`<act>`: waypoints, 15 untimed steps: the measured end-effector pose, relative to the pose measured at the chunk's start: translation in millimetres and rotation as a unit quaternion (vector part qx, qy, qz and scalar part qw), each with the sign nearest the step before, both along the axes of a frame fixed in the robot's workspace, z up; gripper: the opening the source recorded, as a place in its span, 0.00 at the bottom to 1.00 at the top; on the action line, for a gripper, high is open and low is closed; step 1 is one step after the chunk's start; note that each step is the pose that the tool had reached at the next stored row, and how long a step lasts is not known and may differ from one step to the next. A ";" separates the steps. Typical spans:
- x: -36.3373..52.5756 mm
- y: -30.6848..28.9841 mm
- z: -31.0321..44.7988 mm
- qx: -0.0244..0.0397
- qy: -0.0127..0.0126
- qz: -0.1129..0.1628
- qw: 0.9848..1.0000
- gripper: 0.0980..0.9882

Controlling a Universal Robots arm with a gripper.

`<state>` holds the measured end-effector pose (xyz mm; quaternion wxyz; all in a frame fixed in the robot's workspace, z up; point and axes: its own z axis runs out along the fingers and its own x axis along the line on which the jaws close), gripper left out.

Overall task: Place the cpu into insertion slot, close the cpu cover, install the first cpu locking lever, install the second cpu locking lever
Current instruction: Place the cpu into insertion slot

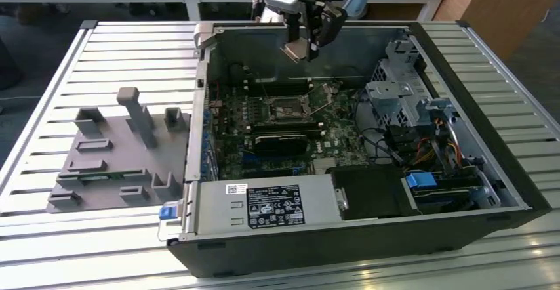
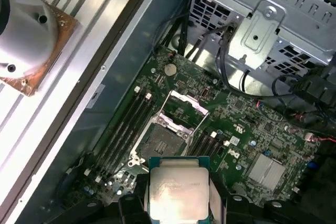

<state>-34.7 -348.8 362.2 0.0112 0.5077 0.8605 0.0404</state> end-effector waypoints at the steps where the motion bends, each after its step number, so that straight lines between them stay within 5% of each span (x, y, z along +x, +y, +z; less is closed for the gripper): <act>1: 0.0 0.0 -0.4 0.000 0.000 -0.007 1.000 0.50; 8: 0.0 0.0 -3.0 0.000 0.003 -0.058 0.998 0.50; 15: 0.0 0.1 -6.0 0.000 0.006 -0.109 0.994 0.50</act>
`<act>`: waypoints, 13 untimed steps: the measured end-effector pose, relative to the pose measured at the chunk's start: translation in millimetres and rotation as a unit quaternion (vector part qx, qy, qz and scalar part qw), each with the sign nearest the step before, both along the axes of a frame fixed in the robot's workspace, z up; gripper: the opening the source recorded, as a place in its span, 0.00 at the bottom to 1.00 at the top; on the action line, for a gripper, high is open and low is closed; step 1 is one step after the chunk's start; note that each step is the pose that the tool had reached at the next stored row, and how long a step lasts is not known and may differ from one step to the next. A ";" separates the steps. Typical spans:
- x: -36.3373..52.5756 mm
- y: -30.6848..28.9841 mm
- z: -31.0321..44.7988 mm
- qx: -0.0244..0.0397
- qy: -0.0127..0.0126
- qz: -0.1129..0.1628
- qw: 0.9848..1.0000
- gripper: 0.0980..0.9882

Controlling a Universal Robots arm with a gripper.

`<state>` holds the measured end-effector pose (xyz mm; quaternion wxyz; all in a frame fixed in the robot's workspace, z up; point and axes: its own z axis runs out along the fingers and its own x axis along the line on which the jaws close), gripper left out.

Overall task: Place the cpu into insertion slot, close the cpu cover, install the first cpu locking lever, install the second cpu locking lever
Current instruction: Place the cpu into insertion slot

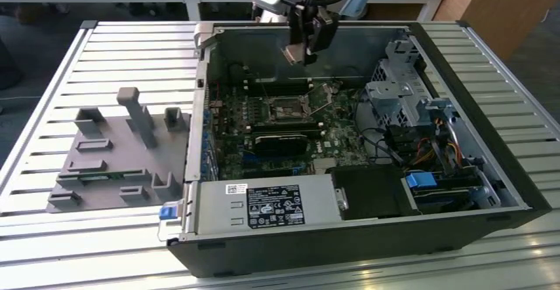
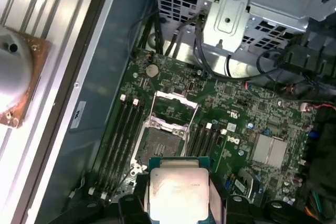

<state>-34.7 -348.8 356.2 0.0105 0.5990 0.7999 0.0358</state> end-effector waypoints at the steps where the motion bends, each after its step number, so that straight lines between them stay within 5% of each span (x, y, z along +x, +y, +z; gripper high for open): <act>1: 0.0 0.0 -0.4 0.000 0.001 -0.007 1.000 0.50; 13: 0.0 0.3 -6.2 0.000 0.009 -0.089 0.996 0.50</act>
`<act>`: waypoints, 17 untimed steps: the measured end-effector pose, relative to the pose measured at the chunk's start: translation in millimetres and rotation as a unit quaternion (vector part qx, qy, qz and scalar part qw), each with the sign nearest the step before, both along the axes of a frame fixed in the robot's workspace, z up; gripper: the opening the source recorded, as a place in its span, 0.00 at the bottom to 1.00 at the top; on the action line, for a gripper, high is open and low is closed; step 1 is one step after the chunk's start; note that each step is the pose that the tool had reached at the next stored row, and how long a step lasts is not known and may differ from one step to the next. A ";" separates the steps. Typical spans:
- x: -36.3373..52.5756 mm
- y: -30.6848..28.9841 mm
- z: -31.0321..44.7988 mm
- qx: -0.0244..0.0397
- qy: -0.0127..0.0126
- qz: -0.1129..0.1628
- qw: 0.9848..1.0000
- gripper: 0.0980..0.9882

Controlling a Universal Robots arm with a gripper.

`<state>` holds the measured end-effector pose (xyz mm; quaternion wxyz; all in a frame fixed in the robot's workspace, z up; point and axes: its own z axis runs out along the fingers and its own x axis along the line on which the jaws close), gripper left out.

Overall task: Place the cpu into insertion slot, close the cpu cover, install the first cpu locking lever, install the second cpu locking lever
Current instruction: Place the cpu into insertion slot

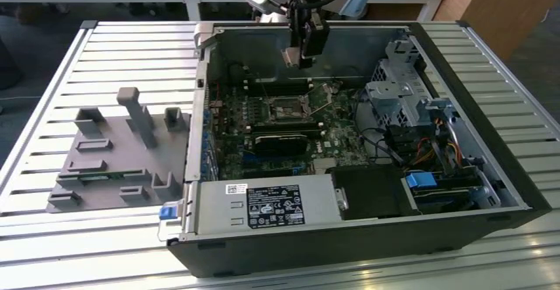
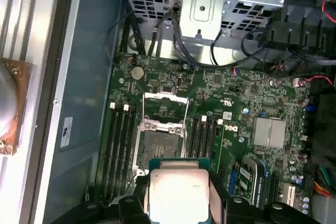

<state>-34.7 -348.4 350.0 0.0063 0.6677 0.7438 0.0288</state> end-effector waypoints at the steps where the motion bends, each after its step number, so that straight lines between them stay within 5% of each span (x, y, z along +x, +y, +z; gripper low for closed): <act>1: 0.0 0.1 -0.7 0.000 0.001 -0.006 1.000 0.50; 11: 0.2 3.0 -9.8 -0.001 0.013 -0.048 0.999 0.50; 17: 0.6 3.7 -19.0 -0.005 0.012 -0.049 0.999 0.50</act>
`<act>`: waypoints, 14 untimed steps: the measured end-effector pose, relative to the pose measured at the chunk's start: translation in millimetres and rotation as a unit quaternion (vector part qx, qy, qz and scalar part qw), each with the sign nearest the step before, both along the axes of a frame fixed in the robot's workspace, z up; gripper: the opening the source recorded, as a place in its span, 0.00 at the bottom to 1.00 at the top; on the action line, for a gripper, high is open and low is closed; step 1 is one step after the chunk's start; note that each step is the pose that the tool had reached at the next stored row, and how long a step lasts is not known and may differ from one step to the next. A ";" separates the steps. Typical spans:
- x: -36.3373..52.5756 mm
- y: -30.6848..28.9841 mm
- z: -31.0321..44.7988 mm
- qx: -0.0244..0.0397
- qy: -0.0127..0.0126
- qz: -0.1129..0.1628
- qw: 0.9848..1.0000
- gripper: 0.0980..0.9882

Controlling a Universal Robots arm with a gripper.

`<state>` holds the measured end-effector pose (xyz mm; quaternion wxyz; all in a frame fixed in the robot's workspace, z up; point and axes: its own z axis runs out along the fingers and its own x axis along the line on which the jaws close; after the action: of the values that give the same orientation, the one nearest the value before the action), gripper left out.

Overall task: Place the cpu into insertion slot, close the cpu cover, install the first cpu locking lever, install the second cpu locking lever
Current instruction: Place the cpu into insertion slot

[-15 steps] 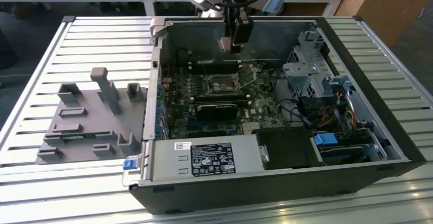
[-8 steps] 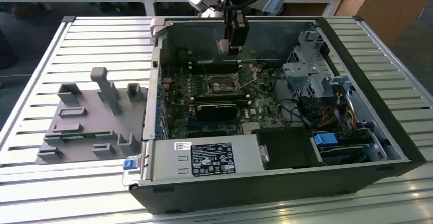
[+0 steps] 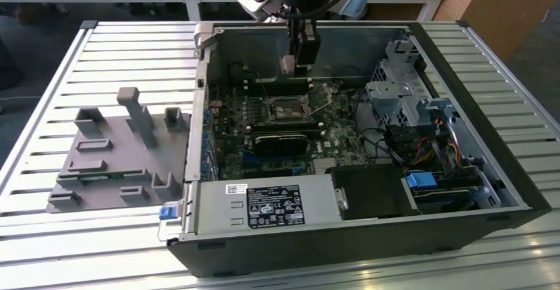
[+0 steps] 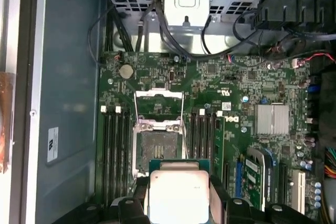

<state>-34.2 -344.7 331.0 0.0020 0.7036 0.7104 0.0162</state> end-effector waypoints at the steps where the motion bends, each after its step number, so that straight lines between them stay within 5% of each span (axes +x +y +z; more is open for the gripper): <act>1: 0.0 0.1 -1.8 0.000 0.000 0.000 1.000 0.50; 14: 0.1 2.8 -25.5 0.000 0.000 0.023 1.000 0.50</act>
<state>-34.0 -341.9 305.5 0.0014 0.6869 0.7266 0.0165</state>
